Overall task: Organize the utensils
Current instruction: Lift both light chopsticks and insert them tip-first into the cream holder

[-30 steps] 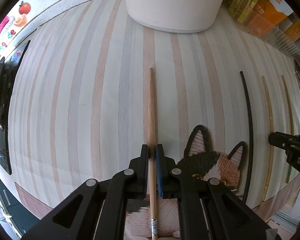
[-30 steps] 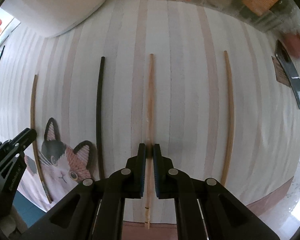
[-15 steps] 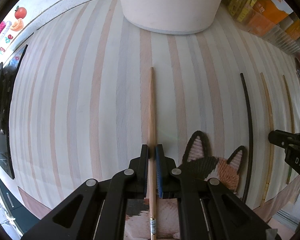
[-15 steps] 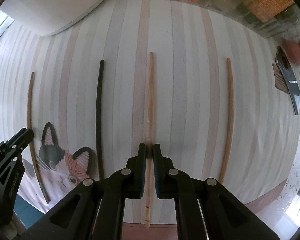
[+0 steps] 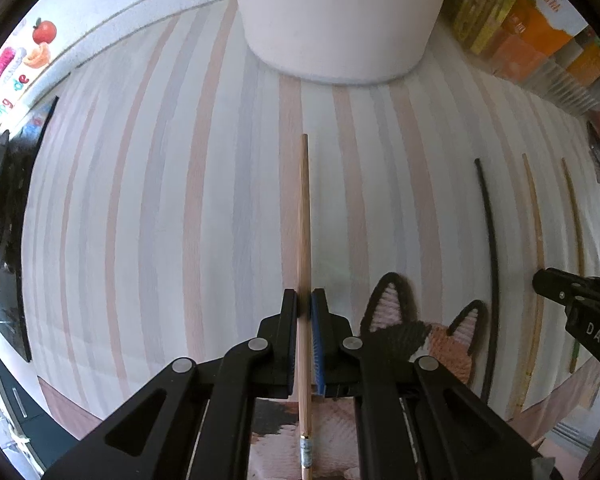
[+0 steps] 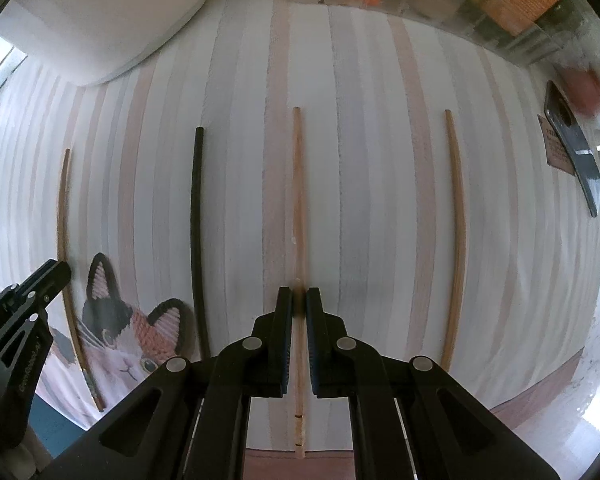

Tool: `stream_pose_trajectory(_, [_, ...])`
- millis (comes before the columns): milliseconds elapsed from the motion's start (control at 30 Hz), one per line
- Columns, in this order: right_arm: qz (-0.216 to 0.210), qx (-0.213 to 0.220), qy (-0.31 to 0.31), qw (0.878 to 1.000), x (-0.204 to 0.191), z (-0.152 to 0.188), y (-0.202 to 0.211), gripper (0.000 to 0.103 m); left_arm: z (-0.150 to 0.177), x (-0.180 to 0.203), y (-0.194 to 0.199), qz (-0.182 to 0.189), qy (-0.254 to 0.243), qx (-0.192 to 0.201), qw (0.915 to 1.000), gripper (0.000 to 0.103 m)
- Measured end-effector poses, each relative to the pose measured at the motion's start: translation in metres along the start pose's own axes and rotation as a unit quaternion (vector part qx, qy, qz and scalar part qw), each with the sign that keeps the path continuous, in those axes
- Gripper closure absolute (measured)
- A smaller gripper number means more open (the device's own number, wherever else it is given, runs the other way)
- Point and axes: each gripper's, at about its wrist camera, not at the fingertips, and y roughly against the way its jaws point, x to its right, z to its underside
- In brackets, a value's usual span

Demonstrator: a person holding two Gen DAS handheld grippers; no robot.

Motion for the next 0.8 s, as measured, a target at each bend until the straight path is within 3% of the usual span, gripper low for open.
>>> stream_pose_trajectory(167, [-0.02, 0.026, -0.01, 0.999, 0.012, 0.008, 0.015, 0.096, 0.002, -0.002, 0.032, 0.008, -0.006, 0.035, 0.9993, 0.099])
stream_pose_trajectory(500, [-0.062, 0.114, -0.006, 0.992, 0.028, 0.025, 0.088, 0.096, -0.006, -0.018, 0.114, 0.043, 0.002, 0.114, 0.9925, 0.099])
stream_pose_trajectory(800, [-0.105, 0.205, -0.012, 0.973, 0.019, 0.017, 0.166, 0.096, -0.03, -0.034, 0.2, 0.088, 0.023, 0.203, 0.9749, 0.099])
